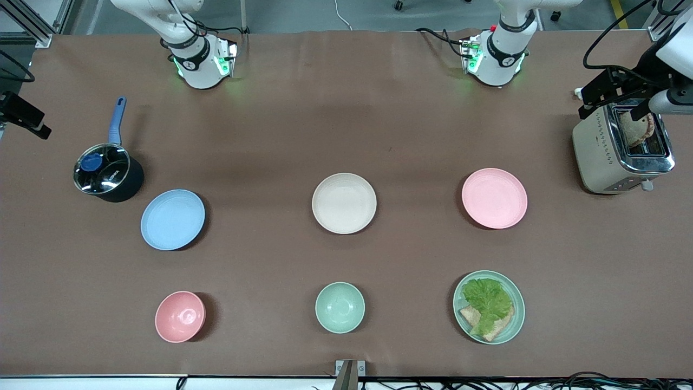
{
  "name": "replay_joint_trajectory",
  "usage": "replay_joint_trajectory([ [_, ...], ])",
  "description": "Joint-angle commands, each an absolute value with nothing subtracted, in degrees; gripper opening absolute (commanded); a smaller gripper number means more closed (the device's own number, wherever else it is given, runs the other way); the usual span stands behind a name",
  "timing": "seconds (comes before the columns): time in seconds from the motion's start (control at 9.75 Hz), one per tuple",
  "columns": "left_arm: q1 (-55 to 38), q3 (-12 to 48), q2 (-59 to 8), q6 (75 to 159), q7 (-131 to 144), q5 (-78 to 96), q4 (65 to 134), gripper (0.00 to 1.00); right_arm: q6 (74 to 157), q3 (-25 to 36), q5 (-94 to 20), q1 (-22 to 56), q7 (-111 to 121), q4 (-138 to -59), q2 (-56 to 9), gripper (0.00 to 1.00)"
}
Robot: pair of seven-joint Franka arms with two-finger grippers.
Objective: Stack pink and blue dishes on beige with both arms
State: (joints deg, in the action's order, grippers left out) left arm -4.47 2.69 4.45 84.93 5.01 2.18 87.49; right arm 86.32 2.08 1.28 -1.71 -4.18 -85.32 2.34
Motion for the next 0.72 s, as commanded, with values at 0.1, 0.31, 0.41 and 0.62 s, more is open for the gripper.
replay_joint_trajectory([
  [0.1,-4.4,2.9,4.6,85.7,5.6,1.2,89.6,1.0,85.9,2.1,0.4,-1.8,-3.9,-84.9,2.2,1.0],
  [0.31,-4.3,0.9,3.3,85.8,4.2,2.8,89.2,1.0,85.9,2.1,0.4,-1.8,-3.9,-84.9,2.1,1.0],
  [0.41,-4.5,-0.3,2.4,86.4,4.0,3.5,89.4,1.0,85.9,2.1,0.4,-1.8,-3.9,-84.9,2.2,1.0],
  [0.62,-4.4,-2.2,-1.2,90.2,3.1,3.5,91.3,0.98,86.0,2.1,0.4,-1.8,-3.3,-84.9,2.0,1.0],
])
